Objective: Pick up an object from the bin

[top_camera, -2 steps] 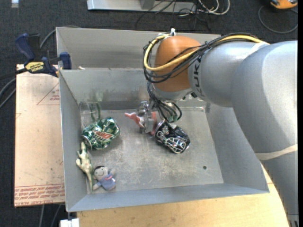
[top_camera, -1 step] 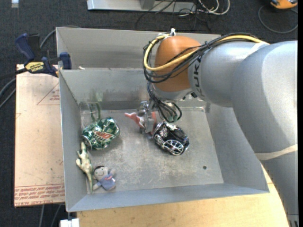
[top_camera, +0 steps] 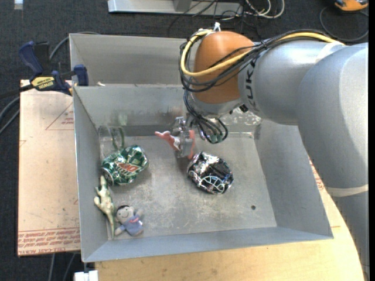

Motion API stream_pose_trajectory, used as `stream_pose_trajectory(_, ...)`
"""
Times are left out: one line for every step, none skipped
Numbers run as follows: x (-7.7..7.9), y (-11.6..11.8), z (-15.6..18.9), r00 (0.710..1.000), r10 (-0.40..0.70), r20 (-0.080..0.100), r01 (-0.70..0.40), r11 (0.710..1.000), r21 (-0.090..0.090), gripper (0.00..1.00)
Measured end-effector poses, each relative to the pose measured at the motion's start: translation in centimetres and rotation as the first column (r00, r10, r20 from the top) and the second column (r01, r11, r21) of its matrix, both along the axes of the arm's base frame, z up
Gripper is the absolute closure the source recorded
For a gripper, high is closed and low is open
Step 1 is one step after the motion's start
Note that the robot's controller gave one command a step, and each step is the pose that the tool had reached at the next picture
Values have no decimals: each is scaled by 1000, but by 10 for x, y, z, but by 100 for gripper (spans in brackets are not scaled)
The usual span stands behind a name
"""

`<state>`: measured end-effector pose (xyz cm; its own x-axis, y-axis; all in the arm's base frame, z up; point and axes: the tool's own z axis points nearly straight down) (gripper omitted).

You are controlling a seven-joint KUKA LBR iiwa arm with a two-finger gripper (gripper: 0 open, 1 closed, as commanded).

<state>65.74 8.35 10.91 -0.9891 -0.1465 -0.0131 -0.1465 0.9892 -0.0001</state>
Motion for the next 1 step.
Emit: stream_pose_trajectory(-14, 12, 59, 1000, 2, 1, -2, 1000, 0, 100)
